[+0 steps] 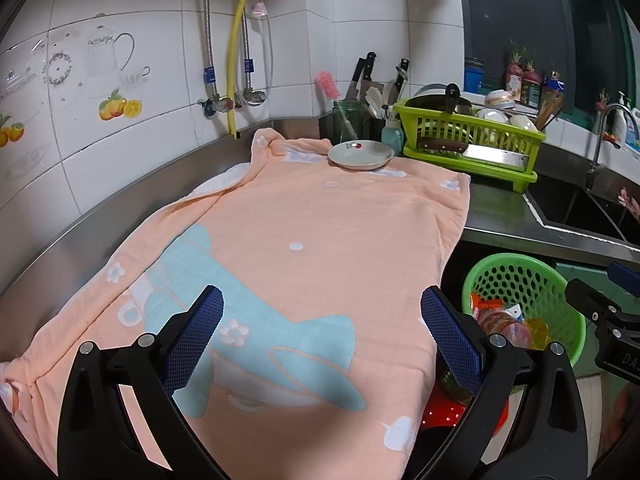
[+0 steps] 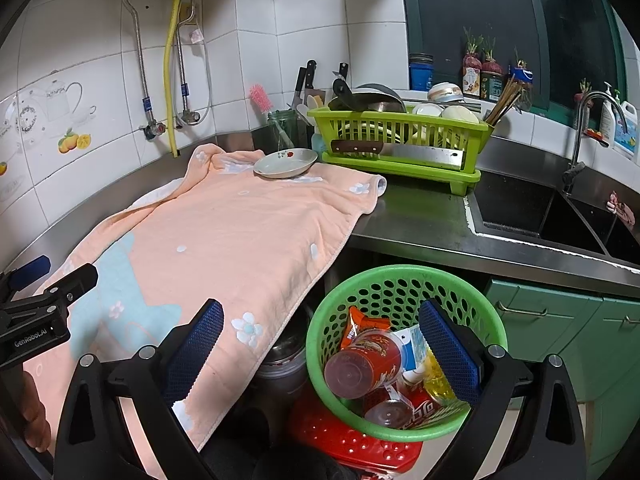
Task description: Collect trash
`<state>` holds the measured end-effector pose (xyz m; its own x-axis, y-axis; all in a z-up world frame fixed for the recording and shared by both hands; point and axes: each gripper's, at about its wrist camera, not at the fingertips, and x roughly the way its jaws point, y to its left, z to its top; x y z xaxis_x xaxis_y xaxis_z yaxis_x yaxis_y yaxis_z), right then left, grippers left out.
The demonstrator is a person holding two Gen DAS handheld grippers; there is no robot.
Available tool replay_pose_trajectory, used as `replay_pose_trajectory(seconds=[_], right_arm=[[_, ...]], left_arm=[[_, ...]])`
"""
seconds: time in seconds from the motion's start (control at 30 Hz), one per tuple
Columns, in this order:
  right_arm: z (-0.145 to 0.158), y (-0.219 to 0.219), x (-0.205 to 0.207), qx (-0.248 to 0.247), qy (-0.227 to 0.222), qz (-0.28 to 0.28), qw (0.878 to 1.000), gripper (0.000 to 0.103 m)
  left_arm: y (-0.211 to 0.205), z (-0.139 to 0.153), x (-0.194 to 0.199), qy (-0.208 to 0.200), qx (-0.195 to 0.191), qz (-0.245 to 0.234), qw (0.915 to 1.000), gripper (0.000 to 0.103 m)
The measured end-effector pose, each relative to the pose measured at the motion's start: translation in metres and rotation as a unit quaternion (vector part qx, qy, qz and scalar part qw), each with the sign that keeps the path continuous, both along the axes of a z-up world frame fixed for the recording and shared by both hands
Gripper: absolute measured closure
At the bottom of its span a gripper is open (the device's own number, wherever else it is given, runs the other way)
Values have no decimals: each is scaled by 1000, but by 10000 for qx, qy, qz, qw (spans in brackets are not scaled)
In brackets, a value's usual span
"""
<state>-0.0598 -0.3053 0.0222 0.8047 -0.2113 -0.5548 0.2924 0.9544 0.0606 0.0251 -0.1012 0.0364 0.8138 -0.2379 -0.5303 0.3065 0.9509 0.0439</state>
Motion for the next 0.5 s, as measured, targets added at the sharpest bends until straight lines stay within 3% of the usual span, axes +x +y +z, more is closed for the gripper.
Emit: replay_pose_trajectory(seconds=[0.5], right_arm=[[-1,-1,-2,12,-8,-22,10000,8]], left_arm=[[2,1,-2,5,-31,95,9999,5]])
